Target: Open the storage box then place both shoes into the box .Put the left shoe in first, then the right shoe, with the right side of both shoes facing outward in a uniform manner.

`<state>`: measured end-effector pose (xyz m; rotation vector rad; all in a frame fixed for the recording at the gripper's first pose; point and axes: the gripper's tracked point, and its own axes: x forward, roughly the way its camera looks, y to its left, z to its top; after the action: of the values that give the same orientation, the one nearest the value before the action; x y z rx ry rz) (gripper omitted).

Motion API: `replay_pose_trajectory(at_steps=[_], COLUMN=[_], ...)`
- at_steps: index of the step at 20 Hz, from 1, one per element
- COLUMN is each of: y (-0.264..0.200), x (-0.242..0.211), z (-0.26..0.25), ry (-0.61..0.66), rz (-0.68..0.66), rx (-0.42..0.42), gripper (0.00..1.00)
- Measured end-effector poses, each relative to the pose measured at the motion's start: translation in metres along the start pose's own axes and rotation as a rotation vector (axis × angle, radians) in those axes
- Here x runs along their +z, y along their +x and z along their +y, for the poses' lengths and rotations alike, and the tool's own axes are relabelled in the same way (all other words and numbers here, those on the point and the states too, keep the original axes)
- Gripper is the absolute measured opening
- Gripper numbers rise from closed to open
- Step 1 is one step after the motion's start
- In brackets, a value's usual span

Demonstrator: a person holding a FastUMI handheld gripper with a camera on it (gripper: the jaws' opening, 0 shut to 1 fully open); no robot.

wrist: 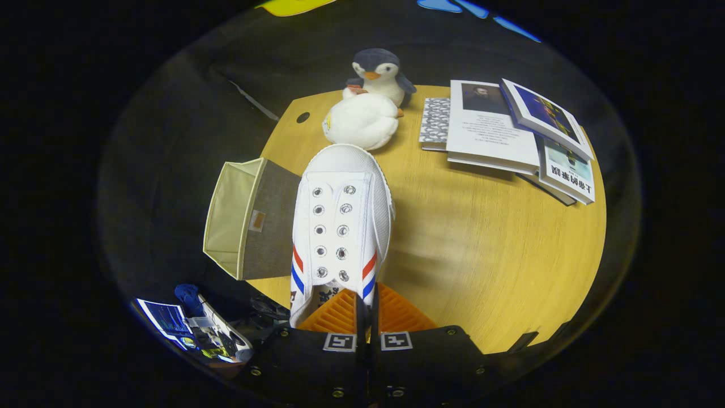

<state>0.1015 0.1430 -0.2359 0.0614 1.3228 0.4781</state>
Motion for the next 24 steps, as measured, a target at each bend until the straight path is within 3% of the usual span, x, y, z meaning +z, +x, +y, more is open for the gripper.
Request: replay_pose_trajectory(at_steps=[15, 24], y=[0.040, 0.078], x=[0.048, 0.058], z=[0.167, 0.228], ry=[-0.215, -0.286], rz=[0.031, 0.082], rx=[0.116, 0.112], gripper=[0.02, 0.02])
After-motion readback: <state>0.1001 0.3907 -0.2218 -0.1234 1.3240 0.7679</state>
